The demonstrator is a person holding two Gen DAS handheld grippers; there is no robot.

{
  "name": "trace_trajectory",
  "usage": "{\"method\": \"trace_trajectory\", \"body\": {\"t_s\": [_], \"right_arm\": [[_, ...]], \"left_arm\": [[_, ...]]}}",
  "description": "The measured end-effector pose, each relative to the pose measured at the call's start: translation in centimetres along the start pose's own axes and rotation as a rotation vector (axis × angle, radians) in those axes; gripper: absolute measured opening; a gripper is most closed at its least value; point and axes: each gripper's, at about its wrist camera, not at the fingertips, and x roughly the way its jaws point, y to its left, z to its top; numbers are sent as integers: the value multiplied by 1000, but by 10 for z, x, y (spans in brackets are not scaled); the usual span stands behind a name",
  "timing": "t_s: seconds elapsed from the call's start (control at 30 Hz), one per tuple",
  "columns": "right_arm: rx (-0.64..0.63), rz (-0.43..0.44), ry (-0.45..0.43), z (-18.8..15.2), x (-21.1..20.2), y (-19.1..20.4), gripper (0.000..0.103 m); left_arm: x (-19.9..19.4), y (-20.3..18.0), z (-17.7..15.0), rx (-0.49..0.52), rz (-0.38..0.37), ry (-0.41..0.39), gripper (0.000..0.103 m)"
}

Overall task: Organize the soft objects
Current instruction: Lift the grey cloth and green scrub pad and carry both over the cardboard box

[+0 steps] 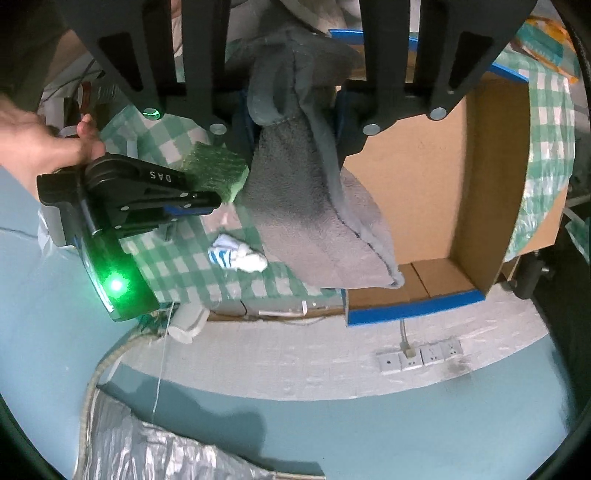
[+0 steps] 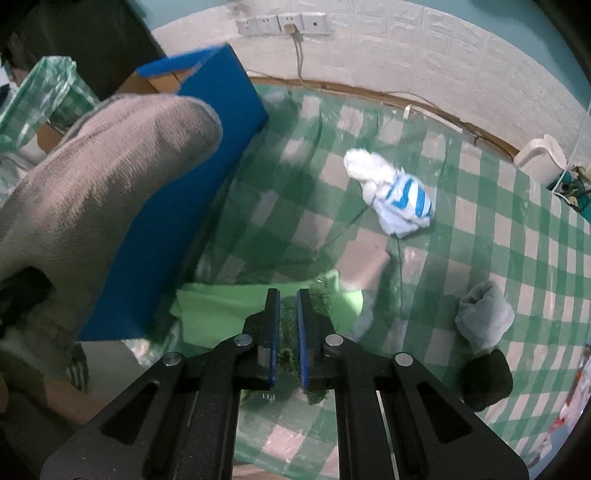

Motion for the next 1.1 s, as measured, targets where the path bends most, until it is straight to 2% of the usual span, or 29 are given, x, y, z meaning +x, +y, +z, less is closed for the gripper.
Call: {"method": "trace_trajectory", "body": {"t_s": [0.37,0.8,1.1], "right_arm": [[-24,43,-78,23,-35,27,7],[-42,71,-177,62,-78,60,7],[-83,87,-217,89,-93,97,7]], "left_arm": [[-20,26,4,-46,31,-65,30],[-26,68,-2,-115,80,-69,30],[-33,102,-8,-179,117,-82,30]]}}
